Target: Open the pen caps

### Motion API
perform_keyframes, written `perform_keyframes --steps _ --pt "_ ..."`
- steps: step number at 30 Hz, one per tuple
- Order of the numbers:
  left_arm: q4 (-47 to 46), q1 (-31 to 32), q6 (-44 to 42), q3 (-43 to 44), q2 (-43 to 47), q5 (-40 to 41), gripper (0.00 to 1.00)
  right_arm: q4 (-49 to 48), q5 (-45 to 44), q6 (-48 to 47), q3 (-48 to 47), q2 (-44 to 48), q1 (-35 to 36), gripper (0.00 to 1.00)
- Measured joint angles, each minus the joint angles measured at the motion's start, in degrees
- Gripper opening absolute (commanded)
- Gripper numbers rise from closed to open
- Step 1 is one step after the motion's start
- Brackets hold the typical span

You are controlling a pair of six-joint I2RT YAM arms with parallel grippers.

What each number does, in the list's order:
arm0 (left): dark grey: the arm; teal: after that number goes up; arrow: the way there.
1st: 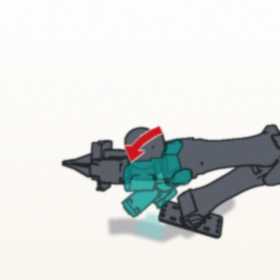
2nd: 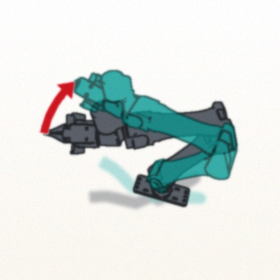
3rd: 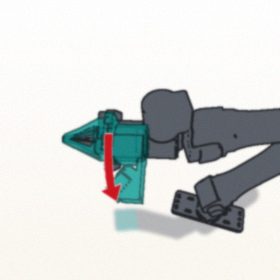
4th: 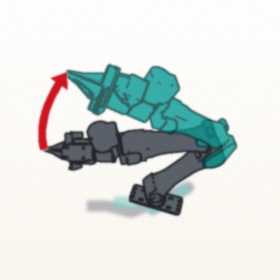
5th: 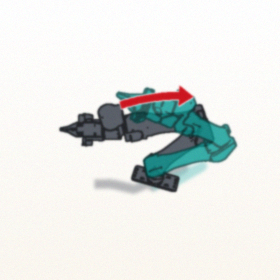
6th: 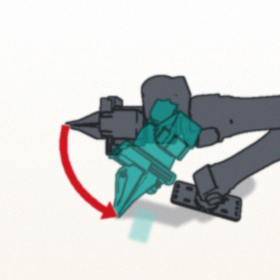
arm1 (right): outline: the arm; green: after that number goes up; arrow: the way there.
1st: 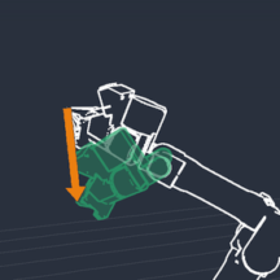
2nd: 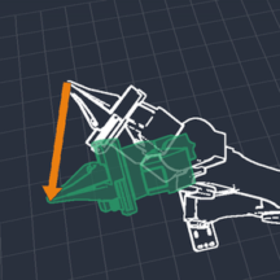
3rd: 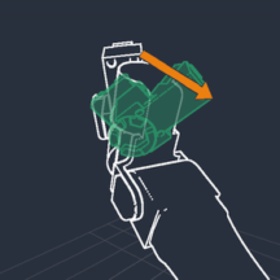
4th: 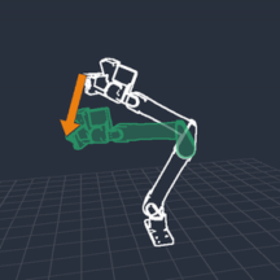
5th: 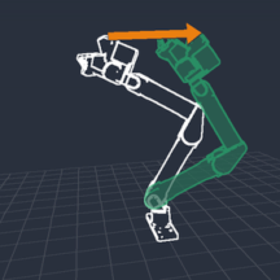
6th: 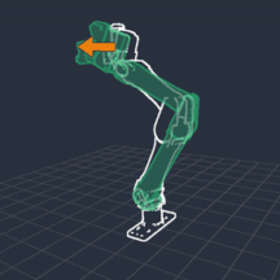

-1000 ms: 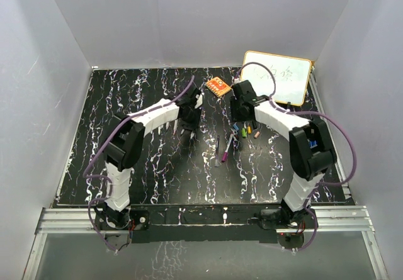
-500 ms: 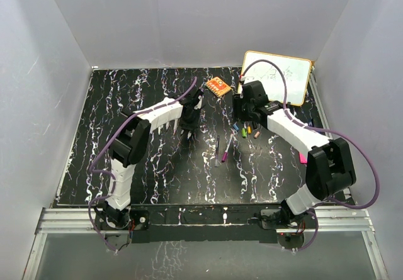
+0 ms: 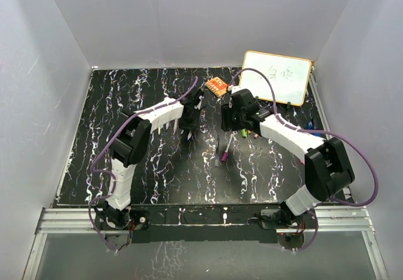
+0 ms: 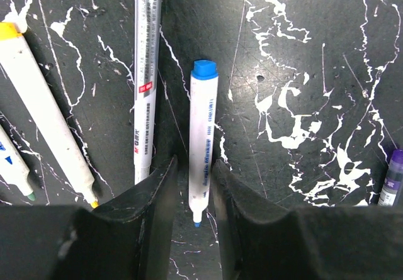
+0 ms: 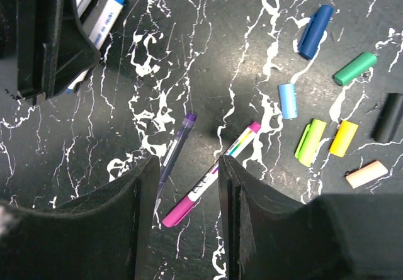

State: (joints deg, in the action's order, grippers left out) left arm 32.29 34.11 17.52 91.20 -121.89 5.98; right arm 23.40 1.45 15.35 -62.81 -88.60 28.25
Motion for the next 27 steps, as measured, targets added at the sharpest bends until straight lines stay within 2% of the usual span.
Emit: perform_keyframes --steps 17,22,27 --pt "0.1 0.0 0.4 0.0 0.9 2.5 0.28 0.8 -1.8 3.0 0.8 -3.7 6.1 0.41" --pt "-1.7 0.0 0.5 -0.9 6.1 2.4 0.28 1.2 -2.8 4.2 0.8 -7.3 8.9 0.41" --pt "-5.9 -0.1 0.7 -5.8 17.1 1.3 0.29 2.8 -4.2 5.3 0.1 -10.4 10.7 0.41"
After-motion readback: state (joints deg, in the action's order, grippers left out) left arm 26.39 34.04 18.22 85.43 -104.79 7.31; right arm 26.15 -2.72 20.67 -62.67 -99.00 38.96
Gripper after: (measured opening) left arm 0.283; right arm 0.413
